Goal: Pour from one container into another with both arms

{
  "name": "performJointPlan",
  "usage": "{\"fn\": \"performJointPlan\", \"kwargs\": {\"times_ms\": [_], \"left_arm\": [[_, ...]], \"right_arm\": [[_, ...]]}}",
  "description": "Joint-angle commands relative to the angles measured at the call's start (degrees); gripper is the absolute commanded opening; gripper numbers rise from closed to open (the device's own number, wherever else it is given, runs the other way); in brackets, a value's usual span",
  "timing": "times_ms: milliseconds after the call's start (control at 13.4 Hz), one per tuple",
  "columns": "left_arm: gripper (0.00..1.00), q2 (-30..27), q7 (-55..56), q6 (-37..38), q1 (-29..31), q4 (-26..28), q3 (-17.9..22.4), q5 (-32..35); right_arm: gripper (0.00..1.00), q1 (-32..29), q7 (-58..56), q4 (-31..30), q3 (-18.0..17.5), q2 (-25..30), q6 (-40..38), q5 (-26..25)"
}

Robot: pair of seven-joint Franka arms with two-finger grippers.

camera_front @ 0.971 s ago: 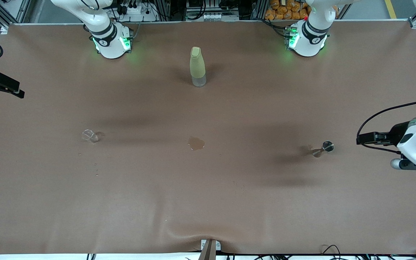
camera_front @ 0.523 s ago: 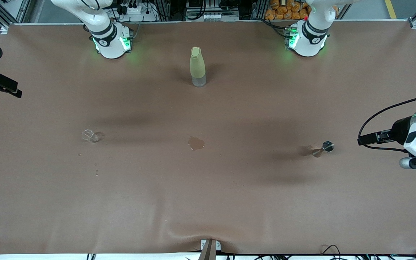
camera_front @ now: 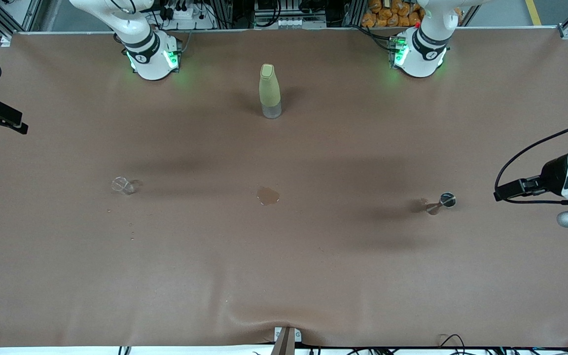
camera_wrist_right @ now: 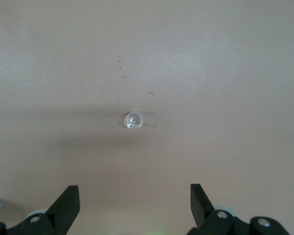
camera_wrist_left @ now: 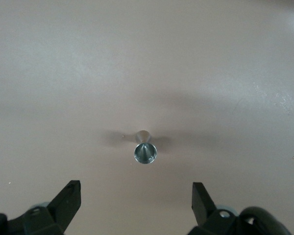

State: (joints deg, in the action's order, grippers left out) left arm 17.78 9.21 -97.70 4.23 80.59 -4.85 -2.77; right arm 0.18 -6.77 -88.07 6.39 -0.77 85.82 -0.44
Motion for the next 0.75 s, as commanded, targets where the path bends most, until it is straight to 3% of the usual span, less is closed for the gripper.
{"fn": "performJointPlan", "kwargs": {"times_ms": [0,673], "left_arm": [[1.00,-3.3,1.0,-0.3,-4.1,3.4,4.0,1.3],[1.00,-4.2,-6.3,0.5,-4.1,4.1,4.1,2.9]], "right_arm": [[1.00,0.6,1.1,0.7,0.4,0.4,-0.6,-0.9],[1.00,-0.2,1.1,0.4,0.4,0.4,0.4,0.4]]}}
